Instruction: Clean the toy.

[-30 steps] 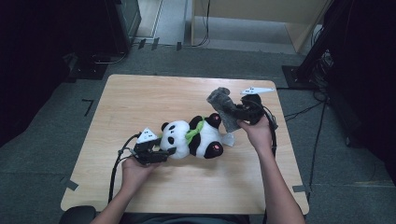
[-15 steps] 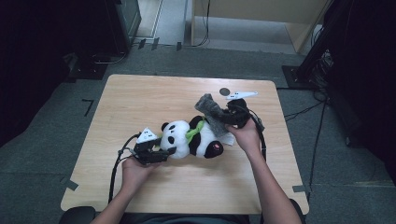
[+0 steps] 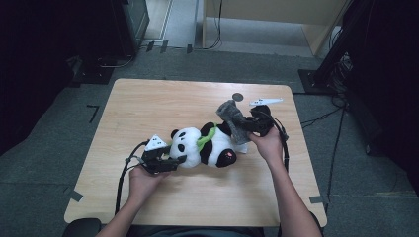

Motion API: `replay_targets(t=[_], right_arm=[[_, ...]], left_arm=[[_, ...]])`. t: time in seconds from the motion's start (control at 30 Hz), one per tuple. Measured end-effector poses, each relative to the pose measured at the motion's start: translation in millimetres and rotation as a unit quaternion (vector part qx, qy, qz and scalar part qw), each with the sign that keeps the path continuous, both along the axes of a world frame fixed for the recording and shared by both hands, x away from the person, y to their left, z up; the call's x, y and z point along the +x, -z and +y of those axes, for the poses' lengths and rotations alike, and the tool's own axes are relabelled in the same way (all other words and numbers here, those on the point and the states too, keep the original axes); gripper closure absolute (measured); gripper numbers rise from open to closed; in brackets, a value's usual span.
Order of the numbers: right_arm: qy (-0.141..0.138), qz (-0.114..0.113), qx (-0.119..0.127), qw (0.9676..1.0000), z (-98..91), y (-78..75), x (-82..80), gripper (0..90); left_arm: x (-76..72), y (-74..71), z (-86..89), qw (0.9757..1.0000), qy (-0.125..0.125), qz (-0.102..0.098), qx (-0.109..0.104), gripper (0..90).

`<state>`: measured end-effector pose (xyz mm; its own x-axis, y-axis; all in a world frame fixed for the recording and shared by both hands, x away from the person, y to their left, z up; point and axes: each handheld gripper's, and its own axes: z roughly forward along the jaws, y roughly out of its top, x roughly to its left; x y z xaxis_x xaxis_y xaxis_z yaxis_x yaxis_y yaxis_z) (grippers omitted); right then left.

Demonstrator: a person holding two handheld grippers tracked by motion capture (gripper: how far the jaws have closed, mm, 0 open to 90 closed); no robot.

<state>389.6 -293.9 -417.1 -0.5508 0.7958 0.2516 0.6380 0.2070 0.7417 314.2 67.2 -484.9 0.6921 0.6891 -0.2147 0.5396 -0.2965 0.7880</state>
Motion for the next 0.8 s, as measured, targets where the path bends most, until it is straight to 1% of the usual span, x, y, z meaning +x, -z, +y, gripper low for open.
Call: replay_targets(t=[0.03,0.13,0.17,0.2,0.27,0.33,0.4,0.43,0.5,0.6,0.67,0.77,0.8], right_arm=[[0.004,0.001,-0.006,1.0000,-4.8,2.1,-1.4,76.6],[0.015,0.011,-0.014,0.9997,-12.2,4.4,-2.5,76.6],[0.015,0.011,-0.014,0.9997,-12.2,4.4,-2.5,76.6],[0.025,0.014,-0.021,0.9994,-17.2,3.4,-3.0,76.8],[0.029,0.010,-0.022,0.9993,-19.8,2.2,-3.5,76.8],[0.035,0.002,-0.006,0.9994,-25.2,-4.2,-6.5,76.8],[0.030,-0.007,-0.006,0.9995,-24.3,-11.3,-9.4,76.8],[0.028,-0.016,-0.002,0.9995,-22.5,-16.5,-12.0,76.7],[0.020,-0.027,0.004,0.9994,-18.8,-24.8,-16.0,76.7],[0.000,-0.043,0.012,0.9990,-7.8,-38.3,-23.6,76.7],[-0.014,-0.051,0.013,0.9985,0.3,-43.0,-27.3,76.7],[-0.040,-0.056,0.016,0.9975,16.0,-45.9,-32.0,76.7],[-0.040,-0.056,0.016,0.9975,16.0,-45.9,-32.0,76.7]], left_arm=[[0.3,-0.1,0.2,1.0000,0.000,0.001,0.000,34.7],[0.5,-0.1,0.5,1.0000,0.001,0.001,0.000,34.7],[0.5,-0.1,0.5,1.0000,0.001,0.001,0.000,34.7],[0.5,0.0,0.7,1.0000,0.002,0.001,-0.001,34.7],[0.5,0.0,0.8,1.0000,0.002,0.001,-0.001,34.7],[0.2,-0.2,0.5,1.0000,0.002,0.000,0.000,34.7],[-0.1,-0.4,0.2,1.0000,0.001,-0.002,0.001,34.7],[-0.1,-0.5,0.1,1.0000,0.001,-0.001,0.000,34.7],[-0.1,-0.6,0.2,1.0000,0.000,-0.001,0.001,34.7],[-0.3,-0.7,0.0,1.0000,0.000,-0.002,0.002,34.8],[-0.3,-0.7,-0.1,1.0000,-0.001,-0.002,0.000,34.8],[-0.4,-0.6,-0.2,1.0000,-0.001,-0.002,0.000,34.8],[-0.4,-0.6,-0.2,1.0000,-0.001,-0.002,0.000,34.8]])
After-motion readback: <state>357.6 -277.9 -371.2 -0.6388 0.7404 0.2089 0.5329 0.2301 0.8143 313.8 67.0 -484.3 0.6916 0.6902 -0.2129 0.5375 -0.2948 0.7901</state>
